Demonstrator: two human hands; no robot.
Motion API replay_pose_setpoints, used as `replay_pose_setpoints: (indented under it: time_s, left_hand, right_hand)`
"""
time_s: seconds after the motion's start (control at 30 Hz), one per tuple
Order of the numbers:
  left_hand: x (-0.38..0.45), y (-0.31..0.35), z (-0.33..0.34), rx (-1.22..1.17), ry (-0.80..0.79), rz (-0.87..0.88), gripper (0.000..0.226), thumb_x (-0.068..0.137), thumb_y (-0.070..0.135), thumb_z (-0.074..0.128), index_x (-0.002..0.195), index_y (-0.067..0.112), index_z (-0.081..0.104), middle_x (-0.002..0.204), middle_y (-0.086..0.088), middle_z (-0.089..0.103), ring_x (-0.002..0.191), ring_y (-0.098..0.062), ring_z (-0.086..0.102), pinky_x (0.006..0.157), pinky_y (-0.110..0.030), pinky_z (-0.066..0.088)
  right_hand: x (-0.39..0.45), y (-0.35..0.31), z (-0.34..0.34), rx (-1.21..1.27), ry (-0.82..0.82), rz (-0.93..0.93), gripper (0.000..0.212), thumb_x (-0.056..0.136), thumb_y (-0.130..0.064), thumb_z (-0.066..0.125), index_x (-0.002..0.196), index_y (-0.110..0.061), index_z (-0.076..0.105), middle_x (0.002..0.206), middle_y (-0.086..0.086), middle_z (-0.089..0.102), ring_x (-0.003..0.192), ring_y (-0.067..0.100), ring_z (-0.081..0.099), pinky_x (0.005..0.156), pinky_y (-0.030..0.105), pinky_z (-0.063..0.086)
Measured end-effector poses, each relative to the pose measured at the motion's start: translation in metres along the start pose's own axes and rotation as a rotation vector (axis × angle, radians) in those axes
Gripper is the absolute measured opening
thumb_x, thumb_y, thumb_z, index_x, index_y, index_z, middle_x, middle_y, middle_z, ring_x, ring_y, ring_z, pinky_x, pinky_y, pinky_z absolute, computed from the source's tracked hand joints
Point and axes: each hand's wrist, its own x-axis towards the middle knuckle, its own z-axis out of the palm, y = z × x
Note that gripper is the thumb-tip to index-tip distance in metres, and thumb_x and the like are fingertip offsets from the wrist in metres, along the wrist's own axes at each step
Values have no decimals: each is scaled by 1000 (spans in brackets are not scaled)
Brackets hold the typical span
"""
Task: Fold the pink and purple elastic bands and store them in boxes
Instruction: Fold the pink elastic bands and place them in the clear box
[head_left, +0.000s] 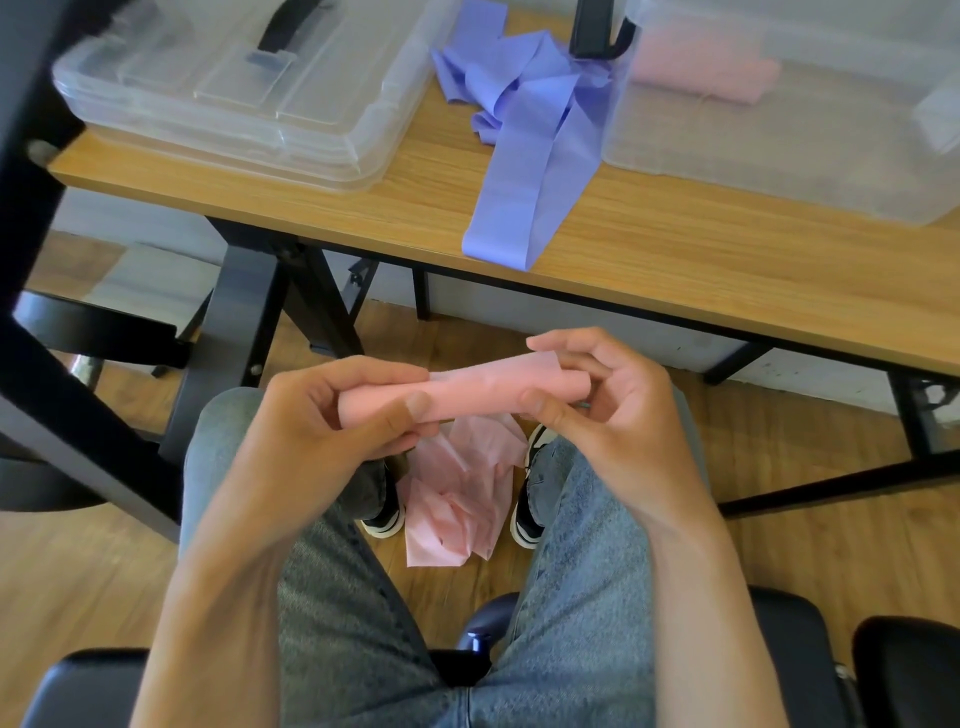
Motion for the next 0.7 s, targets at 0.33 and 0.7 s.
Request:
replay_pose_setpoints:
  time_s: [0.33, 0.7]
  left_hand:
    - [-1, -2, -1, 176, -1, 36, 35, 79, 16, 80, 113, 24, 76, 104, 13, 77, 97, -7, 71, 74, -16, 56]
    - [-1, 0, -2, 232, 0, 36, 39, 75, 19, 82, 112, 32, 76, 102, 16, 77, 94, -5, 72, 77, -15, 57]
  right_hand:
    - [0, 4, -1, -1, 18, -4, 36, 85, 0, 80, 117, -14, 71, 108, 7, 75, 93, 27, 77, 82, 45, 64]
    - [0, 3, -3, -47, 13, -48, 33, 84, 0, 81, 112, -13, 72, 106, 1, 75, 97, 16, 72, 74, 22, 56]
